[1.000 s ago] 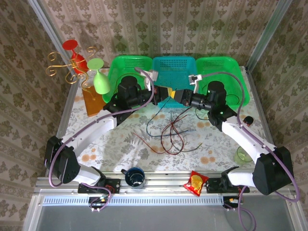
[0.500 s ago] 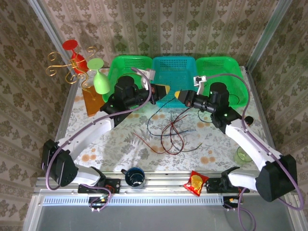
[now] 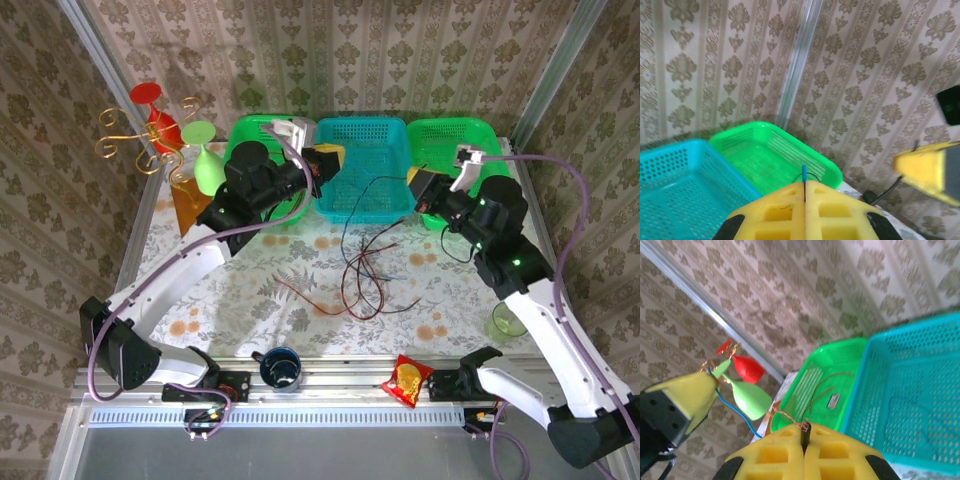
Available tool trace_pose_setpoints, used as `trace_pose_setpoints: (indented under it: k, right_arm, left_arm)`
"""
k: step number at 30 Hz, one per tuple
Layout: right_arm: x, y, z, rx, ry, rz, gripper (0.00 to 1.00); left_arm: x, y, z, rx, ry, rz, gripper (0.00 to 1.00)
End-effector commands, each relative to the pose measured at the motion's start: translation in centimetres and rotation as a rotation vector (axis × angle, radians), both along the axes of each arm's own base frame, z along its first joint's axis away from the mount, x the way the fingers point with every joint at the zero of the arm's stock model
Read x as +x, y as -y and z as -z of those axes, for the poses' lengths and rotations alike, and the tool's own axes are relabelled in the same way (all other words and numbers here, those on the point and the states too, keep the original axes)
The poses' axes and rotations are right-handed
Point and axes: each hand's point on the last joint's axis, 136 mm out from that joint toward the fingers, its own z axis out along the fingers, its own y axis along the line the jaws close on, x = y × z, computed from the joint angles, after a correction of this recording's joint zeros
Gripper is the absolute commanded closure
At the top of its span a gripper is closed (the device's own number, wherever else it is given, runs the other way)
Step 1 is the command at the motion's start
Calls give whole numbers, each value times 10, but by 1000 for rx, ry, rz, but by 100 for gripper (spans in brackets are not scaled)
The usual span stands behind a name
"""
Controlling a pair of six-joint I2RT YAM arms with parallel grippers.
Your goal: Untangle the cables
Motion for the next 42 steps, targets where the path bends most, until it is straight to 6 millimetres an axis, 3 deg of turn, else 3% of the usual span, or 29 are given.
trace_pose_setpoints:
  k: [1,10,23,28,34,42]
  right_arm:
    - [-8,30,-21,-87,62,144,100]
    - [-39,81,-73,-153,219,373,100]
    - [-49,91,-117,-187,332,426,100]
    - [-55,102,-123,-211,352,486,100]
    - [-63,143,-112,-210,285,712,100]
    - [-72,164,-103,-217,260,825,100]
  left_arm:
    - [-1,-23,-44,-10,210,-122,100]
    - [-7,-64,-74,-6,364,-296,100]
    - [-7,-136,-98,-49,469,-640,100]
    - [-11,-157,-100,-54,482,-714,100]
    - [-18,-181,-100,-67,488,-806,100]
    - [-26,-205,-97,-43,495,-889,100]
